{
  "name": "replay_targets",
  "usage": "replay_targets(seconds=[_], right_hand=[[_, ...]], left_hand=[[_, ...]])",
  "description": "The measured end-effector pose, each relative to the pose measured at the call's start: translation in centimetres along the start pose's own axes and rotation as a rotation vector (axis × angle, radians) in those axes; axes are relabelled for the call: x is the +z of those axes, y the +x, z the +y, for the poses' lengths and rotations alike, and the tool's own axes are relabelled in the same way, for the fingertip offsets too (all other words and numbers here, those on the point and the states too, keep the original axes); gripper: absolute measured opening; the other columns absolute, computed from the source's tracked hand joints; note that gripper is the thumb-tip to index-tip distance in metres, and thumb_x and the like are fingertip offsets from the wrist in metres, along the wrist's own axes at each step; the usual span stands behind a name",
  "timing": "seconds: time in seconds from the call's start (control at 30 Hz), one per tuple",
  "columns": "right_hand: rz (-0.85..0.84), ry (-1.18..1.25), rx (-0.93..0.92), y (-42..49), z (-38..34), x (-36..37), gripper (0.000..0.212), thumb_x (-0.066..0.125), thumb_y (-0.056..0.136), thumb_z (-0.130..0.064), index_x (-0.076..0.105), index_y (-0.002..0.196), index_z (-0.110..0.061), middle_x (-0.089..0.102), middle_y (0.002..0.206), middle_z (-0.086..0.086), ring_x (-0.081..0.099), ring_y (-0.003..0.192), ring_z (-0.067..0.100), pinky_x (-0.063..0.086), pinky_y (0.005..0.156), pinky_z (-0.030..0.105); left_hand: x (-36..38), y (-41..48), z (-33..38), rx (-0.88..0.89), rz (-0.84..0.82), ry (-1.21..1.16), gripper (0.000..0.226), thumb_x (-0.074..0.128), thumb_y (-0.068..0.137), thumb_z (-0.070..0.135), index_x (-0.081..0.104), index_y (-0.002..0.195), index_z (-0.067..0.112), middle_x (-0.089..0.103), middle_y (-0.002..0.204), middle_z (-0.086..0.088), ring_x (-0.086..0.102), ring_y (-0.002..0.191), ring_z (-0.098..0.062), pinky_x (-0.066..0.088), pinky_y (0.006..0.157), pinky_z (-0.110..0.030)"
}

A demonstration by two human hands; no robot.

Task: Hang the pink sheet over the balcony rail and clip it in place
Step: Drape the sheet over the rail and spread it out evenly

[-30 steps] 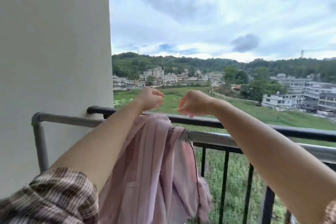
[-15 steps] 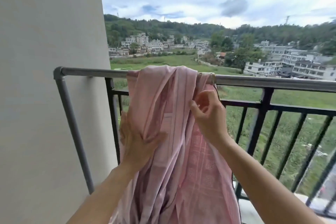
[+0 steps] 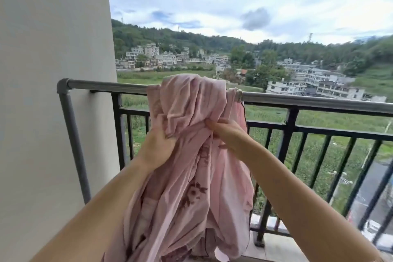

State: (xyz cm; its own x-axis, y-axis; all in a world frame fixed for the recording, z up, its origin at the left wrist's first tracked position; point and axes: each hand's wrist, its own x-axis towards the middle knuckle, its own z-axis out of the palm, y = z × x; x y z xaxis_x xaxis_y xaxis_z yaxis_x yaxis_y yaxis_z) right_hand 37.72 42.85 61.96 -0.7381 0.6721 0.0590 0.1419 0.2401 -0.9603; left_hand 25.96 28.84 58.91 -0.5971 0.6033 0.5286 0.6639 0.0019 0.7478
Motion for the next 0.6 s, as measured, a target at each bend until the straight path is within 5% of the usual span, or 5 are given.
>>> replay_targets(seconds=[0.03,0.27,0.37,0.47,0.6], right_hand=[[0.010,0.035,-0.067,0.0,-2.0,-0.7,0.011,0.059,0.093,-0.029,0.065,0.089,-0.021,0.066,0.097,0.011,0.063,0.084,0.024,0.052,0.091,0.051],[0.323,0.167,-0.292,6.1,-13.4,-6.2,0.021,0.056,0.095,-0.026,0.071,0.086,-0.015,0.069,0.094,0.006,0.065,0.085,0.022,0.056,0.087,0.037],[0.053,0.264,-0.309,8.3,-13.6,-7.7,0.027,0.053,0.095,-0.031,0.067,0.112,-0.016,0.068,0.114,0.007,0.067,0.101,0.022,0.056,0.088,0.036],[-0.084,-0.126,-0.284,8.4,-12.3,-8.5,0.041,0.056,0.093,-0.037,0.058,0.130,-0.021,0.062,0.124,0.000,0.063,0.106,0.019,0.054,0.086,0.032],[0.069,-0.361,-0.425,6.6,-8.0,-10.0,0.021,0.061,0.091,-0.015,0.072,0.106,-0.007,0.073,0.095,0.002,0.067,0.079,0.014,0.054,0.067,0.023]], left_hand=[[-1.1,1.4,2.1,0.029,0.051,-0.053,0.031,0.060,0.090,0.012,0.048,0.118,0.017,0.060,0.104,0.013,0.058,0.096,-0.006,0.041,0.074,-0.007],[-3.6,13.9,13.6,0.066,0.062,-0.344,0.029,0.069,0.073,0.027,0.055,0.095,0.013,0.058,0.097,-0.003,0.061,0.091,-0.017,0.048,0.070,-0.025],[-2.8,17.8,13.6,-0.004,0.027,-0.456,0.048,0.069,0.067,0.020,0.055,0.111,0.008,0.061,0.104,-0.009,0.062,0.094,-0.023,0.048,0.066,-0.028],[-2.1,19.4,10.1,-0.144,0.113,-0.349,0.055,0.063,0.074,0.016,0.047,0.126,0.007,0.059,0.112,-0.012,0.060,0.100,-0.026,0.053,0.074,-0.035],[-0.9,18.4,4.9,-0.251,0.171,0.143,0.037,0.058,0.088,0.013,0.049,0.122,0.005,0.056,0.113,-0.014,0.054,0.108,-0.028,0.043,0.089,-0.032]])
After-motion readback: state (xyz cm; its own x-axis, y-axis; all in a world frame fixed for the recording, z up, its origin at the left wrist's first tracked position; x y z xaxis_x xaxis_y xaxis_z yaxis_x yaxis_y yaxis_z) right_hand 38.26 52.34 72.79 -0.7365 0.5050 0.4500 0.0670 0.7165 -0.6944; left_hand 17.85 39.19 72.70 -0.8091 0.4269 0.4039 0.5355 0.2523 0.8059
